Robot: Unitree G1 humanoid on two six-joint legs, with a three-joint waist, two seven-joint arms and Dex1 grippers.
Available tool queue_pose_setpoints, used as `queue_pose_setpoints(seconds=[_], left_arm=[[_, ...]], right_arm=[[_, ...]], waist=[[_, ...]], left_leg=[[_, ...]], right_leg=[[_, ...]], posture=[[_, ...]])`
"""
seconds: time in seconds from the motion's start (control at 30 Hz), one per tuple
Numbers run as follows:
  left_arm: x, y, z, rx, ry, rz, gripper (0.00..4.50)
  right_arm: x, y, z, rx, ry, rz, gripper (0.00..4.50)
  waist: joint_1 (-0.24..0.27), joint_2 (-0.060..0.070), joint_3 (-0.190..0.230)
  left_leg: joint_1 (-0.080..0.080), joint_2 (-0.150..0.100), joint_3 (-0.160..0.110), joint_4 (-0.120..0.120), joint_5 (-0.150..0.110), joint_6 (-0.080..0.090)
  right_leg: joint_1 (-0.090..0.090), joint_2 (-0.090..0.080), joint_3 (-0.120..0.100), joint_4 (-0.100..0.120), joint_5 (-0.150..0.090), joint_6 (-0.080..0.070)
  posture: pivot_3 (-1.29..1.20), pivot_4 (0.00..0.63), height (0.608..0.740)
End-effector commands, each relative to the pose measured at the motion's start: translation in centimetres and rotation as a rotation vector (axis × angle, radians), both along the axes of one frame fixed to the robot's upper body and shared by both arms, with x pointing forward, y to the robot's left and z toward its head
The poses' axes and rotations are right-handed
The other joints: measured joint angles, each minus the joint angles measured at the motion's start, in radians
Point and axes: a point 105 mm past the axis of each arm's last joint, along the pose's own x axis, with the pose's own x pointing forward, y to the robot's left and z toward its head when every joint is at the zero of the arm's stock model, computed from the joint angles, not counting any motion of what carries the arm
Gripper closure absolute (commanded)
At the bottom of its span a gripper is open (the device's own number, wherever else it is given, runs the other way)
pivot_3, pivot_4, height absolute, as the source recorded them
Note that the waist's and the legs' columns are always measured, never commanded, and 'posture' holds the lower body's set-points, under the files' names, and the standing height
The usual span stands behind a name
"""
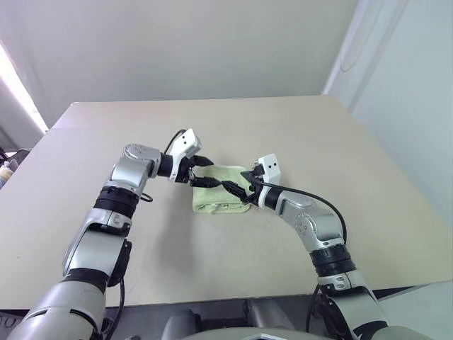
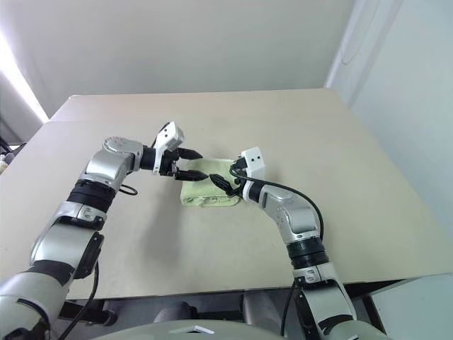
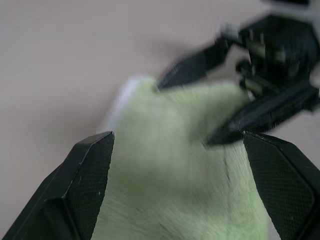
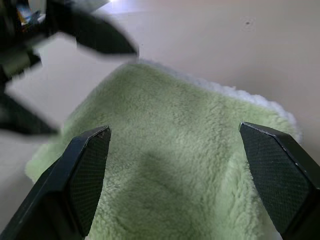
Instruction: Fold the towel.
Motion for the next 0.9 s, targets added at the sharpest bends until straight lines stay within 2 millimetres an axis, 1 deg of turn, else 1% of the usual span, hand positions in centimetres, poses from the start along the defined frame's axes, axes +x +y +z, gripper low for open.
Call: queue_pose_setpoints(seconds=[0.03,0.13,0.3,0.4,0.47,0.57,0.7,0.8,0.9], left_arm=[[-0.2,1.1,-1.8,0.095,-0.031,-0.014,0.17],[-0.3,2.2,-3.8,0.155,-0.004,0.007,0.17],[-0.3,2.9,-5.8,0.180,0.049,0.059,0.17],[-0.3,2.9,-7.0,0.190,0.060,0.078,0.17],[-0.4,2.3,-7.1,0.171,0.073,0.074,0.17],[-0.7,1.6,-7.1,0.144,0.091,0.047,0.17],[-0.8,1.4,-6.7,0.128,0.095,0.029,0.17],[-0.1,1.8,-4.7,0.064,0.080,0.045,0.17],[0.0,2.3,-2.5,0.006,0.046,0.027,0.17]], right_arm=[[-0.1,1.0,0.3,0.003,-0.030,0.022,0.19],[-0.4,1.2,-0.5,-0.034,-0.015,0.031,0.19],[-0.5,1.0,-1.9,-0.104,0.005,0.031,0.19],[-0.6,1.0,-2.2,-0.129,0.007,0.036,0.19],[-0.6,1.0,-2.3,-0.149,0.010,0.037,0.19],[-0.6,0.8,-2.7,-0.177,0.018,0.043,0.19],[-0.6,0.9,-2.4,-0.172,0.011,0.053,0.19],[-0.4,0.9,-0.8,-0.110,-0.028,0.052,0.19],[-0.5,0.8,1.1,-0.032,-0.066,0.059,0.19]], waist=[[-0.002,0.000,0.000],[-0.004,0.000,0.000],[-0.002,-0.001,-0.001],[-0.002,-0.001,-0.002],[-0.001,0.000,-0.003],[0.001,0.001,-0.005],[0.001,0.001,-0.006],[0.000,0.001,-0.006],[-0.004,0.002,-0.005]], left_leg=[[0.000,0.000,0.000,0.000,0.000,0.000],[0.001,0.000,0.000,-0.001,0.000,0.000],[0.001,0.000,0.000,0.000,0.000,0.000],[0.002,0.000,0.000,0.000,0.000,0.000],[0.003,0.000,0.000,0.000,0.000,0.000],[0.004,0.000,0.000,0.001,0.000,0.000],[0.004,0.000,0.000,0.001,0.000,0.000],[0.003,0.000,-0.001,0.001,0.000,0.000],[0.002,0.000,-0.001,0.001,0.000,0.000]], right_leg=[[0.000,0.000,0.000,0.000,0.000,0.000],[0.000,0.001,0.000,0.001,0.000,0.000],[0.001,0.000,0.000,0.001,-0.002,-0.002],[0.001,0.000,0.000,0.002,-0.002,-0.001],[0.002,0.000,0.000,0.003,-0.003,-0.001],[0.002,0.000,0.000,0.004,-0.003,-0.001],[0.002,0.000,0.000,0.004,-0.003,-0.001],[0.002,0.000,0.000,0.004,-0.003,-0.001],[0.001,0.000,0.000,0.004,-0.003,-0.001]], posture=[[0.00,0.000,0.712],[0.00,0.000,0.712],[0.00,0.000,0.712],[0.00,0.000,0.712],[0.00,0.000,0.712],[0.00,0.000,0.712],[0.00,0.000,0.712],[0.00,0.000,0.712],[0.00,0.000,0.712]])
